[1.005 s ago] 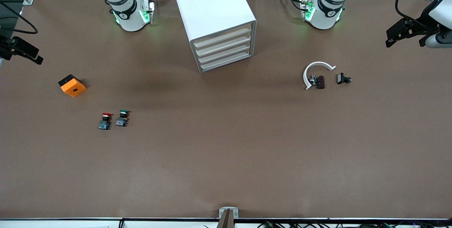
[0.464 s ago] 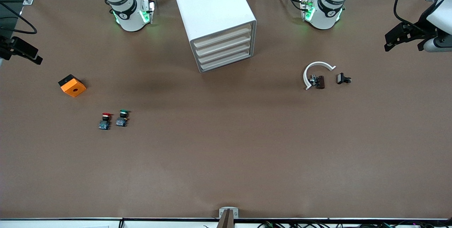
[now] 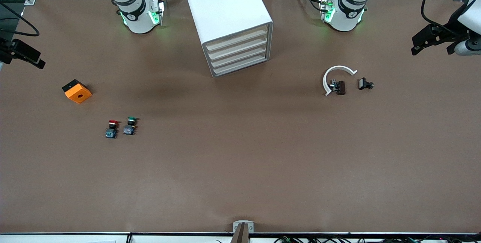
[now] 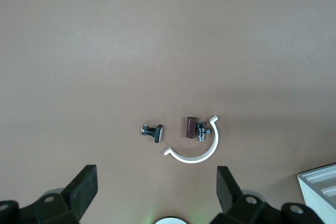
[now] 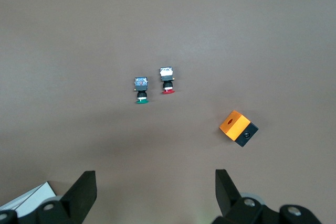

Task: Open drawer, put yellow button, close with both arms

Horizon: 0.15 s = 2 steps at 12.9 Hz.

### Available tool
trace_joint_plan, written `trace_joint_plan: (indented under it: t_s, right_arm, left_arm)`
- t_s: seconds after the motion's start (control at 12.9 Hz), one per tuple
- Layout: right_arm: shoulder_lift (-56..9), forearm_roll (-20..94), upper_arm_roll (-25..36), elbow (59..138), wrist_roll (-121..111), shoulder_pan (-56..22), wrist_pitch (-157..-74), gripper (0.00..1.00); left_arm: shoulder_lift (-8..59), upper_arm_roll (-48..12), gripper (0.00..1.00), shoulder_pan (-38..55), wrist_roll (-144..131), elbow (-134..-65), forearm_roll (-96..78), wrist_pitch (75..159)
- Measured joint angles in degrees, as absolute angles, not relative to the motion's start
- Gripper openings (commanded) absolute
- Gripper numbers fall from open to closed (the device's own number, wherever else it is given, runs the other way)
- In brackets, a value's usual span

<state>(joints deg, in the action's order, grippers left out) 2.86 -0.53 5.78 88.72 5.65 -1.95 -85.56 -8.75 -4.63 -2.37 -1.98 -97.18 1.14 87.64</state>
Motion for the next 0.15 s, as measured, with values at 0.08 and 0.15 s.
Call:
trace_joint_plan:
  t_s: [0.08, 0.15]
  right_arm:
    - [2.85, -0.53, 5.78, 88.72, 5.65, -1.95, -85.56, 1.0]
    - [2.85, -0.53, 5.78, 88.72, 5.65, -1.95, -85.56, 1.0]
  left_arm:
    - [-8.73, -4.61, 1.0, -2.4, -1.98, -97.11, 1.14, 87.64]
    - [-8.73, -4.61, 1.0, -2.4, -1.98, -97.05, 1.14, 87.64]
